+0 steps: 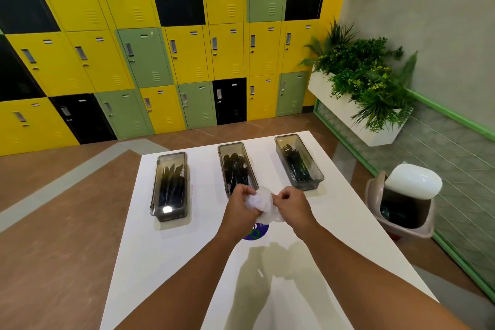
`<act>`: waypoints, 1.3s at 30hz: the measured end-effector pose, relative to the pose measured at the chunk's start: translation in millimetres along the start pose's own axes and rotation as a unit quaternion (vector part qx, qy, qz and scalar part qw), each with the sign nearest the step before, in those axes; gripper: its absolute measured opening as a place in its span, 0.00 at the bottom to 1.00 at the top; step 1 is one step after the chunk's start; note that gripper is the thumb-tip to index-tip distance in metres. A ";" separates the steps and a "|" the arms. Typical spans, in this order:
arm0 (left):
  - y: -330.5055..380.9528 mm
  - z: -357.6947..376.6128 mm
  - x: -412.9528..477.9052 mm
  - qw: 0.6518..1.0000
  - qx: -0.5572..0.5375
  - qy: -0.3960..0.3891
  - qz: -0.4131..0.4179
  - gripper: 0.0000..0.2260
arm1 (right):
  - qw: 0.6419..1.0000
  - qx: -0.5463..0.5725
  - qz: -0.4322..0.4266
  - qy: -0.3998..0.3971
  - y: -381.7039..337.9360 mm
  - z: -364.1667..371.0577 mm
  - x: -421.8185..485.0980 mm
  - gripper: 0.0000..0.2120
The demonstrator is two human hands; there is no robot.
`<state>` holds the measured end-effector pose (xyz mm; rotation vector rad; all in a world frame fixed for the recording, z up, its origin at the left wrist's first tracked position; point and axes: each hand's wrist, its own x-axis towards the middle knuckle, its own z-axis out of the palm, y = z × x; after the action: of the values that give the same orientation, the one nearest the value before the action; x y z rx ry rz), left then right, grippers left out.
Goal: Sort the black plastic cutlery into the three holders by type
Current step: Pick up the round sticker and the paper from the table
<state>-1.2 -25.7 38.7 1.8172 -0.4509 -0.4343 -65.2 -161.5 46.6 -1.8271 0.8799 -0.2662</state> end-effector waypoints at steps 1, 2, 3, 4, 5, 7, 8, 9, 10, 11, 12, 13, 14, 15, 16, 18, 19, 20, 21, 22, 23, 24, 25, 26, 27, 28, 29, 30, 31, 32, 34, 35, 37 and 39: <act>2.5 4.4 3.6 1.000 0.016 0.005 0.003 0.14 | 1.000 0.005 0.005 -0.004 -1.6 -2.9 3.5 0.08; 6.3 9.8 6.8 1.000 0.028 0.009 0.006 0.13 | 1.000 0.018 0.012 -0.007 -3.4 -6.6 7.0 0.06; 11.8 18.5 11.7 0.999 0.038 0.012 0.011 0.12 | 0.999 0.037 0.019 -0.010 -3.6 -12.4 13.0 0.05; 17.5 25.4 15.9 0.999 0.042 0.016 0.017 0.12 | 0.998 0.061 0.025 -0.017 -3.7 -16.8 18.5 0.06; 21.5 31.8 21.4 0.999 0.040 0.020 0.019 0.12 | 0.995 0.086 0.035 -0.025 -3.1 -22.0 23.4 0.07; 33.7 47.0 35.6 1.000 0.017 0.005 0.013 0.10 | 0.986 0.149 0.054 -0.053 -0.1 -37.0 35.3 0.11; 41.2 57.7 44.6 1.000 0.004 -0.019 0.008 0.08 | 0.981 0.171 0.054 -0.071 3.2 -48.3 43.4 0.14; 46.7 65.4 51.8 0.999 -0.004 -0.044 0.003 0.08 | 0.980 0.171 0.048 -0.087 6.7 -58.2 49.4 0.16; 51.7 74.4 59.7 0.998 -0.014 -0.064 -0.003 0.09 | 0.981 0.162 0.041 -0.096 10.6 -70.0 55.9 0.16; 54.6 82.7 67.3 0.997 -0.018 -0.080 -0.009 0.10 | 0.982 0.159 0.035 -0.100 14.5 -81.5 61.8 0.15; 58.1 93.2 74.7 0.995 -0.020 -0.093 -0.010 0.11 | 0.981 0.165 0.031 -0.099 19.1 -94.4 69.5 0.12; 60.1 104.4 81.7 0.995 -0.017 -0.102 -0.009 0.12 | 0.980 0.174 0.027 -0.095 23.7 -107.1 77.2 0.11; 62.3 114.8 86.7 0.994 -0.016 -0.109 -0.009 0.11 | 0.979 0.178 0.024 -0.092 27.5 -119.2 83.3 0.10; 64.1 123.8 91.3 0.993 -0.014 -0.114 -0.009 0.10 | 0.981 0.169 0.021 -0.089 30.0 -130.0 88.7 0.10; 66.0 137.2 97.1 0.993 -0.009 -0.121 -0.011 0.08 | 0.984 0.156 0.018 -0.086 34.3 -142.4 95.0 0.10; 68.1 164.1 107.3 0.990 0.010 -0.138 -0.009 0.04 | 0.990 0.113 0.014 -0.082 44.9 -164.5 106.1 0.10; 69.3 176.3 111.4 0.989 0.022 -0.146 -0.006 0.02 | 0.992 0.093 0.015 -0.078 51.0 -173.8 111.5 0.10; 69.1 189.4 115.8 0.988 0.034 -0.154 -0.001 0.02 | 0.994 0.084 0.020 -0.068 58.2 -182.8 116.7 0.10; 69.1 206.8 121.3 0.985 0.048 -0.164 0.001 0.02 | 0.995 0.081 0.026 -0.050 68.2 -194.3 123.5 0.10; 68.9 219.8 125.0 0.983 0.062 -0.173 0.001 0.03 | 0.996 0.078 0.031 -0.031 76.9 -202.4 128.8 0.10; 67.1 238.1 129.5 0.978 0.082 -0.189 -0.001 0.03 | 0.996 0.075 0.039 -0.008 88.3 -214.0 133.7 0.09; 65.8 251.4 132.1 0.973 0.102 -0.205 -0.002 0.04 | 0.996 0.073 0.046 0.011 97.5 -222.1 137.2 0.09; 65.2 264.3 134.3 0.967 0.119 -0.223 0.001 0.05 | 0.995 0.075 0.056 0.026 106.2 -230.3 140.1 0.08; 63.5 281.0 137.2 0.961 0.132 -0.244 0.003 0.06 | 0.994 0.077 0.066 0.042 116.4 -240.5 142.8 0.07; 62.7 293.4 138.6 0.954 0.141 -0.263 0.006 0.08 | 0.993 0.072 0.076 0.054 123.9 -248.2 144.1 0.07; 60.5 305.5 140.3 0.947 0.153 -0.283 0.008 0.10 | 0.992 0.065 0.084 0.068 131.6 -255.3 145.2 0.07; 58.6 316.5 141.2 0.938 0.169 -0.302 0.012 0.12 | 0.991 0.050 0.088 0.084 138.8 -261.8 145.9 0.08; 56.4 325.1 142.6 0.929 0.190 -0.319 0.019 0.15 | 0.990 0.029 0.090 0.100 145.2 -266.9 147.1 0.09; 52.8 339.7 144.1 0.918 0.212 -0.333 0.029 0.16 | 0.988 0.003 0.097 0.120 156.1 -275.1 148.9 0.11; 50.6 345.7 145.5 0.910 0.238 -0.337 0.042 0.18 | 0.985 -0.026 0.100 0.136 162.2 -278.9 149.3 0.12; 44.7 363.5 148.0 0.891 0.288 -0.345 0.066 0.19 | 0.978 -0.081 0.116 0.154 180.8 -289.3 151.3 0.12; 42.2 370.1 149.5 0.882 0.307 -0.348 0.079 0.20 | 0.974 -0.108 0.125 0.152 188.8 -292.2 152.2 0.12; 39.0 384.0 152.0 0.861 0.339 -0.365 0.104 0.22 | 0.969 -0.140 0.138 0.149 205.3 -296.9 156.2 0.16; 36.7 393.6 153.7 0.839 0.366 -0.382 0.127 0.27 | 0.965 -0.161 0.145 0.146 217.8 -296.6 162.5 0.19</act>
<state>-72.3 -435.4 -44.8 2.2023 -1.5717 -0.8868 -211.0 -523.5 -50.6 -1.9505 1.4536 -0.2168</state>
